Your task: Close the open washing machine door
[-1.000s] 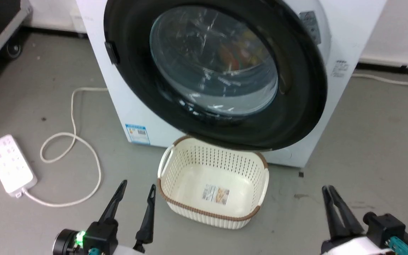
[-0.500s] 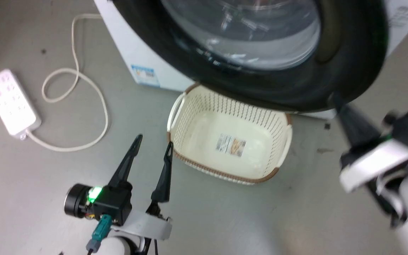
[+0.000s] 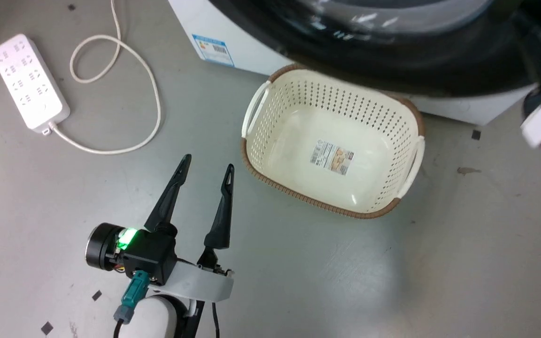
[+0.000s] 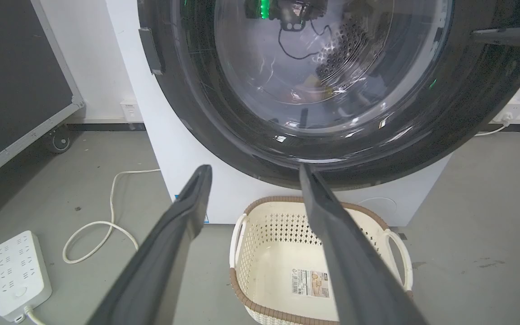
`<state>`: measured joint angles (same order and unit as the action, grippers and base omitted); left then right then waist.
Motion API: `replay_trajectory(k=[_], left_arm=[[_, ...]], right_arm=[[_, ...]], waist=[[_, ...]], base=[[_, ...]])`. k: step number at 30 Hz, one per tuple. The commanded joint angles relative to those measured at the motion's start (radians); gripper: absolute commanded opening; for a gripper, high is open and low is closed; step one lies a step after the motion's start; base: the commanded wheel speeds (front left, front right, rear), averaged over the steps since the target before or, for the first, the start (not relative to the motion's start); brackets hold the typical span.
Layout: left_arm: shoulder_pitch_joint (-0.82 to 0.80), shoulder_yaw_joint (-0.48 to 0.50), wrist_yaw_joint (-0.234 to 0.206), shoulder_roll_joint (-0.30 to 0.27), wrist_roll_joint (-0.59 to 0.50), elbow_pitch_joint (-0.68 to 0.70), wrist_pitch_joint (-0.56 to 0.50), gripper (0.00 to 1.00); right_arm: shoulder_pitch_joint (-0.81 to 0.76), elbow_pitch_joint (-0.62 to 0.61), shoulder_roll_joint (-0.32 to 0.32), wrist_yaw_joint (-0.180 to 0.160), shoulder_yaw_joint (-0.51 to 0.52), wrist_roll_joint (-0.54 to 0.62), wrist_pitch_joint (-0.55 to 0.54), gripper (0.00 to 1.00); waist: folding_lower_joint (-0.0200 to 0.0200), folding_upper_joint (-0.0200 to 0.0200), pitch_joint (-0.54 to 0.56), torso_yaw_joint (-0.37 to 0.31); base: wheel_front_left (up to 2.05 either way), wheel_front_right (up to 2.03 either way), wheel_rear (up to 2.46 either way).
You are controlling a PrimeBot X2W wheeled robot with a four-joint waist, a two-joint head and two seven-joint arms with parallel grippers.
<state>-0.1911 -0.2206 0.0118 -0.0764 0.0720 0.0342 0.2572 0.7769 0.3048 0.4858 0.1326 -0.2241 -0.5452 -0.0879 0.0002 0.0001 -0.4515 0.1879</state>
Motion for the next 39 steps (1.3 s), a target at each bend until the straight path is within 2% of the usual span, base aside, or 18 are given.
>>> replay_trajectory(k=[1,12,16,20,21,22,26,30,39], left_arm=[[-0.019,0.002,0.0,0.003,-0.004,0.005,0.005,1.0],[-0.04,0.008,0.001,0.012,-0.013,0.004,0.005,1.0],[-0.04,0.017,0.003,0.013,-0.011,0.0,0.005,1.0],[-0.029,0.031,0.012,0.016,0.001,-0.017,0.005,1.0],[-0.023,0.034,0.013,0.016,0.005,-0.024,0.005,1.0],[-0.017,0.039,0.014,0.017,0.008,-0.029,0.005,1.0],[0.012,0.06,0.016,0.016,0.012,-0.061,0.005,1.0],[0.045,0.076,0.028,0.014,0.024,-0.084,0.005,1.0],[0.116,0.108,0.047,0.009,0.041,-0.111,0.005,1.0]], right_arm=[[0.038,0.025,0.011,-0.002,0.017,-0.011,-0.004,0.0],[0.218,0.238,-0.015,-0.002,0.062,0.008,0.003,0.0],[0.241,0.281,-0.026,-0.002,0.054,0.013,0.018,0.0],[0.196,0.31,-0.042,-0.002,0.029,0.006,0.073,0.0],[0.175,0.307,-0.043,-0.002,0.023,0.01,0.094,0.62],[0.154,0.302,-0.045,-0.002,0.021,0.012,0.11,1.0],[0.039,0.261,-0.059,-0.002,0.005,0.029,0.175,1.0],[-0.083,0.212,-0.086,-0.002,0.045,0.089,0.237,1.0],[-0.377,-0.023,-0.242,-0.002,0.171,0.285,0.287,1.0]], waist=[[-0.0002,-0.0001,-0.01,0.004],[-0.0002,-0.0001,-0.032,0.005],[-0.0002,-0.0001,-0.023,-0.002],[-0.0002,-0.0001,0.047,-0.015],[-0.0002,-0.0001,0.069,-0.019],[-0.0002,-0.0001,0.085,-0.023],[-0.0002,-0.0001,0.179,-0.049],[-0.0002,-0.0001,0.263,-0.084],[-0.0002,-0.0001,0.376,-0.161]], base=[[0.0,0.0,0.0],[0.0,0.0,0.0],[0.0,0.0,0.0],[0.0,0.0,0.0],[0.0,0.0,0.0],[0.0,0.0,0.0],[0.0,0.0,0.0],[0.0,0.0,0.0],[0.0,0.0,0.0]])
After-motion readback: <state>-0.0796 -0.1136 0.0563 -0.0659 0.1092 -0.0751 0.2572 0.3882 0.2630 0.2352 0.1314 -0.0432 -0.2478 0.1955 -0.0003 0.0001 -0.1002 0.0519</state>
